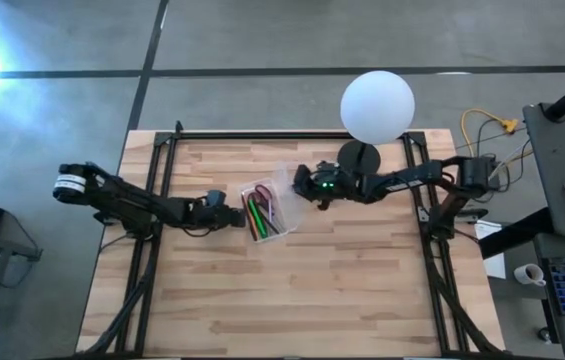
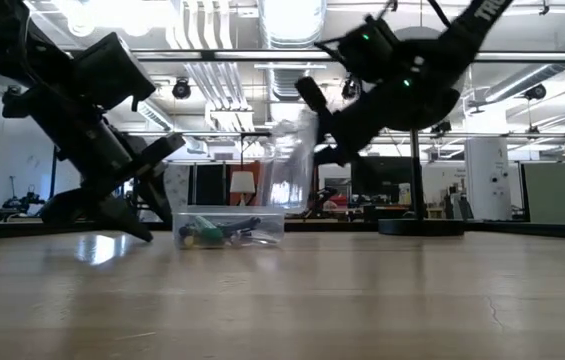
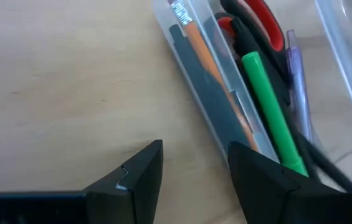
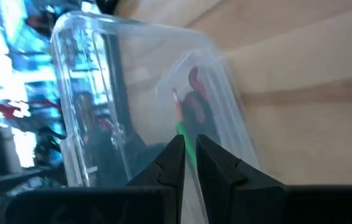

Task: Pick & place school supplies into a supply box
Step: Close the transparent supply box

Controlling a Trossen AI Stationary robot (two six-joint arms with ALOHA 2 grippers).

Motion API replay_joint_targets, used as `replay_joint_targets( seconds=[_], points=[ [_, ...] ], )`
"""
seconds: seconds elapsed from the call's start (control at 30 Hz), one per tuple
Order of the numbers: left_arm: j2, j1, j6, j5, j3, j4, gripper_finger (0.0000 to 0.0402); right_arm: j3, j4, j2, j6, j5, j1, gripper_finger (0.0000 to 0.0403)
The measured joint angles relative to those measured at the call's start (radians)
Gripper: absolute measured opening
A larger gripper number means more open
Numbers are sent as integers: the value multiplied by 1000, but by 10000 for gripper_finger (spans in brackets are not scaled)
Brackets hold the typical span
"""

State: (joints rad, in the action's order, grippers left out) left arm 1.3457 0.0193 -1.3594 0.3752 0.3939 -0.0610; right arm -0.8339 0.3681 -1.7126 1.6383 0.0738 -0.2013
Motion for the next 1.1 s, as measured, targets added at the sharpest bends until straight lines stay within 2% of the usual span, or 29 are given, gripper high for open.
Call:
replay_joint_targets(
  seconds=[0.1, 0.23, 0.37, 0.47, 0.6, 0.73, 0.93, 1.1],
  points=[
    [0, 0, 1, -4, -1, -18, 166, -92, -121, -22, -46, 0, 29, 33],
    [5, -6, 81, -58, -1, -44, 166, -220, -153, -102, -80, -7, 60, 34],
    [-1, -11, 89, -91, -2, -101, 166, -363, -170, -218, -116, -39, 87, 34],
    [-60, -5, 85, -95, -2, -142, 163, -449, -228, -311, -102, -71, 108, 34],
    [-169, 15, 155, -99, -15, -44, 152, -544, -276, -392, -121, -115, 126, 34],
    [-294, 13, 154, -69, -25, 28, 143, -568, -295, -460, -98, -166, 134, 33],
    [-412, 14, 146, -75, -47, 70, 141, -564, -302, -470, -112, -167, 135, 33],
    [-360, 15, 133, -117, -62, 97, 141, -564, -308, -468, -121, -157, 131, 33]
  ],
)
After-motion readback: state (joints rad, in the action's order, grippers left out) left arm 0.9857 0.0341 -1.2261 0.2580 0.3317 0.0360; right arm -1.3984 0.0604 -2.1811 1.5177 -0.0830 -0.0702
